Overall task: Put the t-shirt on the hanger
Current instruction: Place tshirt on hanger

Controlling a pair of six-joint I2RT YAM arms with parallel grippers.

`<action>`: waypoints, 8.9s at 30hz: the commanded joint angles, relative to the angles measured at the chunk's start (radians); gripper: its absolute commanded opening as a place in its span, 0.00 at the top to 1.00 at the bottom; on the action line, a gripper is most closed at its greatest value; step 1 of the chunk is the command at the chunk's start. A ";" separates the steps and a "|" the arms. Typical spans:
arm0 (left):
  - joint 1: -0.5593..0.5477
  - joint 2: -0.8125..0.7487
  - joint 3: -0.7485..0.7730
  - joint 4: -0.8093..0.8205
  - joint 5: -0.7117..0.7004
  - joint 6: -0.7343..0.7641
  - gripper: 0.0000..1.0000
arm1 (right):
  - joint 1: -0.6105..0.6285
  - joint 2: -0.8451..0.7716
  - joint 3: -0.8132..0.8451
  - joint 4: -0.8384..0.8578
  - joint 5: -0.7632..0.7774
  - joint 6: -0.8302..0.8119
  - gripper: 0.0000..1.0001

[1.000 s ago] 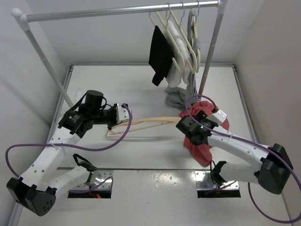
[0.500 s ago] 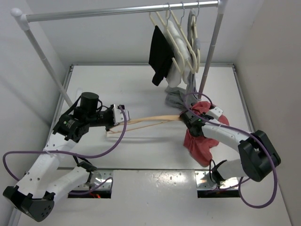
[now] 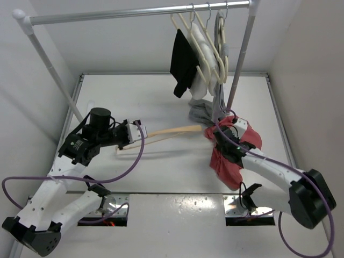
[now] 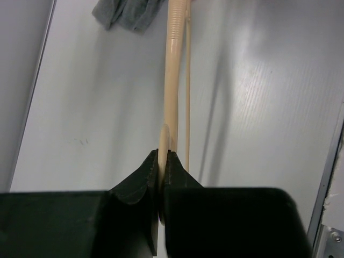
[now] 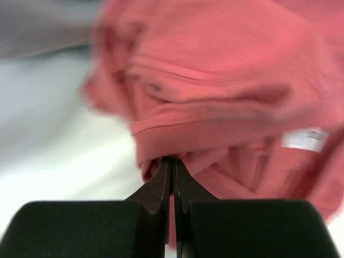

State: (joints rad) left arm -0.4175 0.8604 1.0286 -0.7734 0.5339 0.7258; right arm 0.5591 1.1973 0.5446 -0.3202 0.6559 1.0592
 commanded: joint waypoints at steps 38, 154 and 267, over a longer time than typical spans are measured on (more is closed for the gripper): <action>0.009 -0.195 -0.113 0.080 -0.486 -0.206 1.00 | 0.591 0.426 0.502 0.282 -0.659 -0.610 0.00; -0.020 -0.182 -0.203 -0.155 0.280 0.587 1.00 | 0.749 -0.157 0.489 -0.184 -0.309 -0.412 1.00; -0.257 0.110 -0.288 0.466 -0.081 -0.629 0.43 | 0.690 -0.208 0.388 -0.105 -0.254 -0.467 1.00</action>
State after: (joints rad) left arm -0.6170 0.9443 0.7246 -0.4229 0.5159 0.2691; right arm 1.2491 1.0157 0.9070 -0.5461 0.3466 0.5827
